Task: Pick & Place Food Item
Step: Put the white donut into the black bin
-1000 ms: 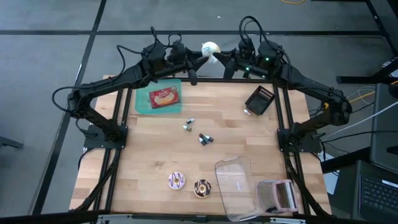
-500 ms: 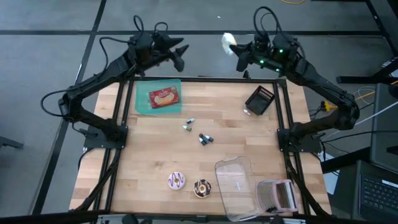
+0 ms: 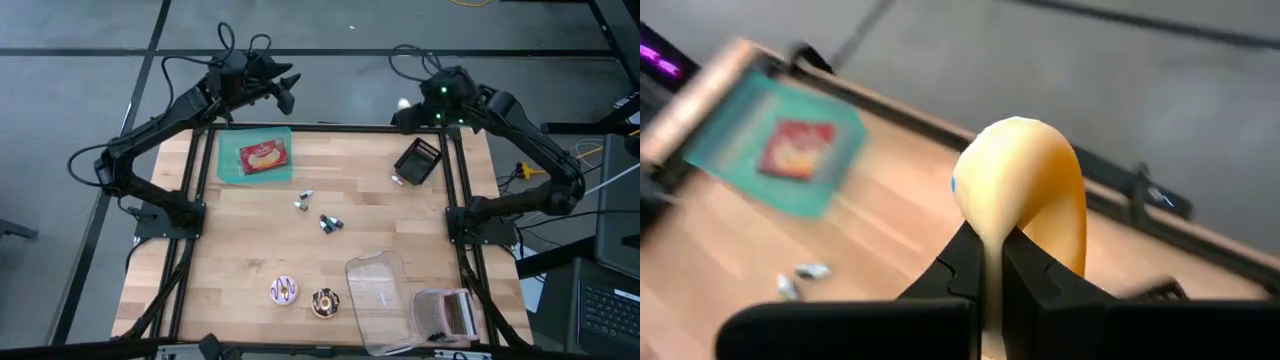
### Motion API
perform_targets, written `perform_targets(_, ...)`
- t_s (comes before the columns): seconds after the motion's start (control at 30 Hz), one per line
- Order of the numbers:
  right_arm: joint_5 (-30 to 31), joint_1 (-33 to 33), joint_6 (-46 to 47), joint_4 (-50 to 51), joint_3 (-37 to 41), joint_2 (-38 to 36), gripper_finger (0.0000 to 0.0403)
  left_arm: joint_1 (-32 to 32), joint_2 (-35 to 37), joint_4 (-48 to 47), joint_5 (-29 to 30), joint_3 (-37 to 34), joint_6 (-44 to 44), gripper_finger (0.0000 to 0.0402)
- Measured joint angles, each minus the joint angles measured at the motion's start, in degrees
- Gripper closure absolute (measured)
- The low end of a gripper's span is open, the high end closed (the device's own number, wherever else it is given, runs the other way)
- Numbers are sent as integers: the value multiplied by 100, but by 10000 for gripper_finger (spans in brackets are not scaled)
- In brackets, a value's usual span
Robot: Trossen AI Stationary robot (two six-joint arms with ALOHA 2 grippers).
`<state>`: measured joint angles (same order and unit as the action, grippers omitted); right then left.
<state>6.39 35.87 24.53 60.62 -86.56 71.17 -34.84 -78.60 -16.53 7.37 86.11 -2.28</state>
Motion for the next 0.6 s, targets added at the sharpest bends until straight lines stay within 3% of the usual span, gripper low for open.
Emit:
perform_targets(0.27, 493, -4, -77, 961, 300, 86, 393, -1, -10, -5, -11, 0, 2, 237)
perform_targets(0.47, 391, -84, 67, 55, 1800, -58, 393, -1, -10, -4, -130, 0, 3, 242)
perform_targets(0.6, 636, -148, 156, -870, 2791, -181, 393, -4, -10, -7, -172, 0, 11, 240)
